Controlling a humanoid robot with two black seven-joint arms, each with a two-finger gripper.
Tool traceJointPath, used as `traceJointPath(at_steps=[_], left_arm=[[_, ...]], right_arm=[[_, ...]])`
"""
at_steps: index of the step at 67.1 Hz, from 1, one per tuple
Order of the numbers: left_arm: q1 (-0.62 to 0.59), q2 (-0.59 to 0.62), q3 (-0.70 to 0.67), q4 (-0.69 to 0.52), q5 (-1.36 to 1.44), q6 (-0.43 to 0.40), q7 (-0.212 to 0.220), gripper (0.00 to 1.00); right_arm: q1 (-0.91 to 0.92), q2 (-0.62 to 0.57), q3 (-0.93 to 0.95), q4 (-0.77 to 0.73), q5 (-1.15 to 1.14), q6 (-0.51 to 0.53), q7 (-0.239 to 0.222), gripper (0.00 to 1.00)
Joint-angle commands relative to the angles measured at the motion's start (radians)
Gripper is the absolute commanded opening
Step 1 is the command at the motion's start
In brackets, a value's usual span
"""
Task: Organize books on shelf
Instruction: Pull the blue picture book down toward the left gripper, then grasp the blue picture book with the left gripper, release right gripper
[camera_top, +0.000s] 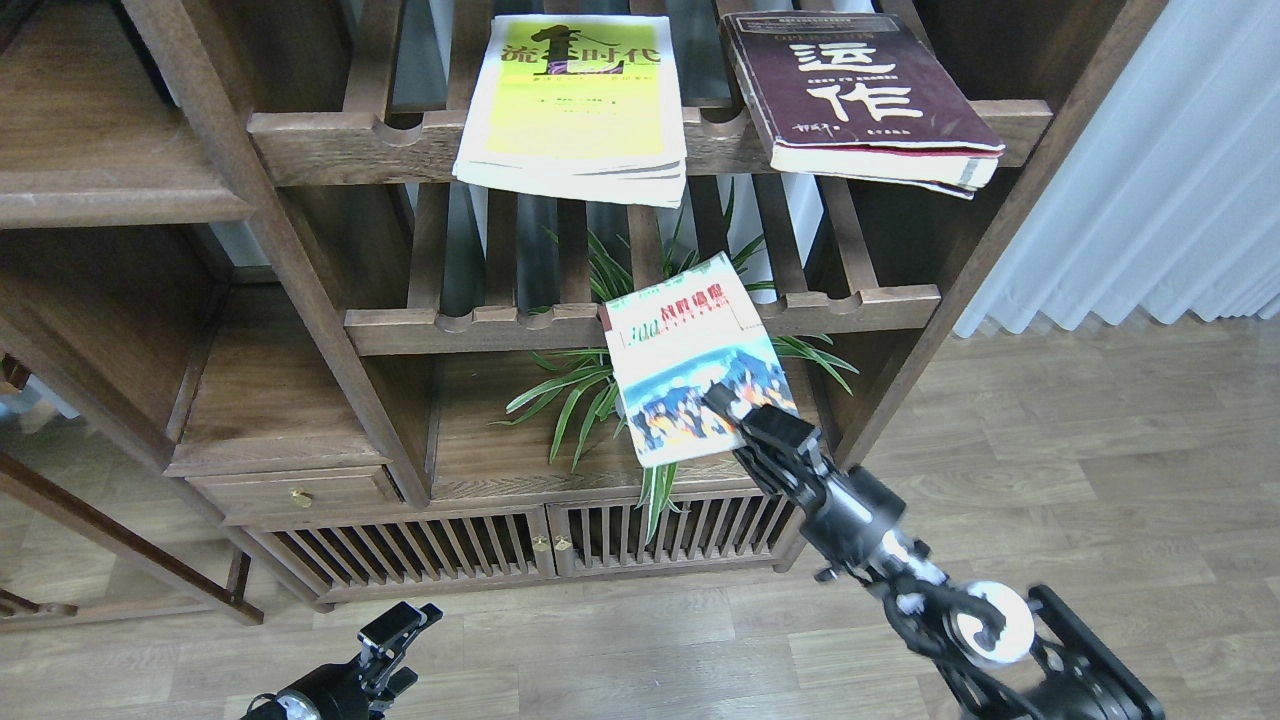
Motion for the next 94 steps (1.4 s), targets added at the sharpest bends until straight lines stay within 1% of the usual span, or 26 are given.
traceJointPath(at_steps=[1,6,7,17,25,33,37,50,60,67,80,89,94], left_arm=[[-0.001,-0.010,0.010,-0.006,0.000,0.000,0.000,1.00],[-0.001,-0.014,0.019,-0.018,0.000,0.000,-0.001,1.00],[0.001,-0.016,0.023,-0.046,0.000,0.000,-0.001,1.00],[0.039,-0.011,0.026,-0.152,-0.001,0.000,-0.006,1.00],[0.090,0.004,0.018,-0.291,-0.004,0.000,-0.012,1.00],[0.119,0.035,0.006,-0.395,-0.010,0.000,-0.015,1.00],[0.125,0.045,0.006,-0.425,-0.012,0.000,-0.021,1.00],[0.136,0.070,-0.008,-0.466,-0.016,0.000,-0.043,1.00],[0.142,0.088,-0.057,-0.592,-0.015,0.000,-0.044,1.00],[0.133,0.079,-0.065,-0.618,-0.015,0.000,-0.044,1.00],[0.111,0.035,-0.065,-0.613,-0.015,0.000,-0.046,1.00],[0.093,-0.034,-0.054,-0.600,-0.013,0.000,-0.072,1.00],[0.090,-0.039,-0.054,-0.594,-0.012,0.000,-0.075,1.00]], right_arm=[[-0.075,0.004,-0.025,0.004,0.001,0.000,0.000,0.02],[-0.098,0.023,-0.056,0.001,-0.001,0.000,0.000,0.02],[-0.101,0.053,-0.076,-0.007,-0.006,0.000,0.000,0.02],[-0.075,0.141,-0.080,-0.097,-0.038,0.000,0.000,0.02],[-0.034,0.141,-0.083,-0.177,-0.059,0.000,0.000,0.02],[-0.008,0.141,-0.100,-0.226,-0.062,0.000,0.000,0.02],[0.002,0.141,-0.128,-0.239,-0.062,0.000,0.000,0.02],[0.009,0.141,-0.143,-0.251,-0.042,0.000,0.000,0.03],[0.009,0.141,-0.175,-0.268,-0.030,0.000,0.000,0.03],[0.009,0.141,-0.194,-0.268,-0.032,0.000,0.000,0.03],[0.022,0.141,-0.212,-0.266,-0.032,0.000,0.000,0.03],[0.034,0.141,-0.215,-0.263,-0.030,0.000,0.000,0.03],[0.038,0.141,-0.215,-0.257,-0.030,0.000,0.000,0.03]])
